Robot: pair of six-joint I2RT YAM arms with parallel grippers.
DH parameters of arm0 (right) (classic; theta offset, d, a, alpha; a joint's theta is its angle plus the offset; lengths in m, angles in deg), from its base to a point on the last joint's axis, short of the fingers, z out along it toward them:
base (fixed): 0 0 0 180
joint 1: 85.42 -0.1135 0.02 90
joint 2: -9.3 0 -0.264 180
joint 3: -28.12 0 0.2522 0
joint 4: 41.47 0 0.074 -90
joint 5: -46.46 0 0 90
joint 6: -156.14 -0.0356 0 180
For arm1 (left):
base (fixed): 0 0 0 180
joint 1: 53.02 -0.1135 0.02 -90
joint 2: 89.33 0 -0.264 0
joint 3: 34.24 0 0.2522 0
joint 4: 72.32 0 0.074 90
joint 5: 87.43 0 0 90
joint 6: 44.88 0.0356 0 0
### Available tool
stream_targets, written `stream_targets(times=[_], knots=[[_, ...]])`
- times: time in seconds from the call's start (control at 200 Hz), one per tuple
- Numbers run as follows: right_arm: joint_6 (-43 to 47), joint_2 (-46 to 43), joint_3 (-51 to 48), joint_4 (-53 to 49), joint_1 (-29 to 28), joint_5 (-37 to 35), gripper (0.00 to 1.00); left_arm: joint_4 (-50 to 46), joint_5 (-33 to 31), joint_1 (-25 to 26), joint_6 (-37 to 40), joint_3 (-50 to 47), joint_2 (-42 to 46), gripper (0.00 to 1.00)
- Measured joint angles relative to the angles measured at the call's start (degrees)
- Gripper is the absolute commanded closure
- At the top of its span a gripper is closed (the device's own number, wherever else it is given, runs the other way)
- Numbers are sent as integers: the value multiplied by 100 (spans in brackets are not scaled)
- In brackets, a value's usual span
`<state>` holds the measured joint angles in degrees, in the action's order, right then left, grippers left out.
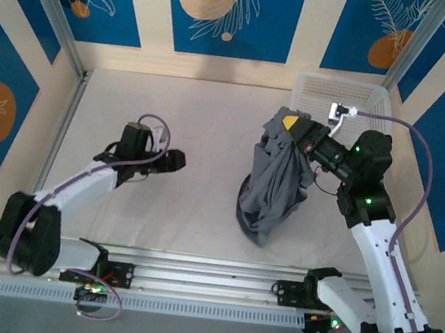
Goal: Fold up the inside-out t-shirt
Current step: Turn the T-shirt inside out at the center of the table.
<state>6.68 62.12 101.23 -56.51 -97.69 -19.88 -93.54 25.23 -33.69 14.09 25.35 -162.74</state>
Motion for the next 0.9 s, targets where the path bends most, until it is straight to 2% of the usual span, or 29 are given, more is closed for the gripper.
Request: stream_targets(times=[0.115,0.215,0.305,0.385,0.425,0.51,0.565,0.63,0.71,0.805,0.9], knots=[[101,149,-350,476,-11,706,100,-79,713,592,247,1167,190,22],[146,321,-448,610,-118,1027,100,-111,1143,1187,485,1899,109,13],[271,367,-435,671,-306,1226,100,-138,1440,1631,669,2319,-177,11],[361,367,-380,664,-444,1329,100,-160,1561,1805,798,2476,-551,14],[407,369,-313,660,-540,1397,100,-205,1563,1847,835,2533,-780,19],[470,407,-170,640,-673,1478,100,-286,1429,1862,796,2638,-1235,43],[514,446,-105,636,-728,1515,100,-286,1320,1862,798,2667,-1408,55],[540,450,-96,577,-756,1534,100,-251,1235,1856,699,2667,-1464,79],[579,393,-136,494,-704,1499,100,-142,1154,1845,634,2667,-1394,100],[568,127,-420,461,-420,1403,100,-101,1117,1784,566,2667,-1209,100],[483,-297,-1071,503,223,1226,100,-79,1137,1626,476,2640,-896,100]])
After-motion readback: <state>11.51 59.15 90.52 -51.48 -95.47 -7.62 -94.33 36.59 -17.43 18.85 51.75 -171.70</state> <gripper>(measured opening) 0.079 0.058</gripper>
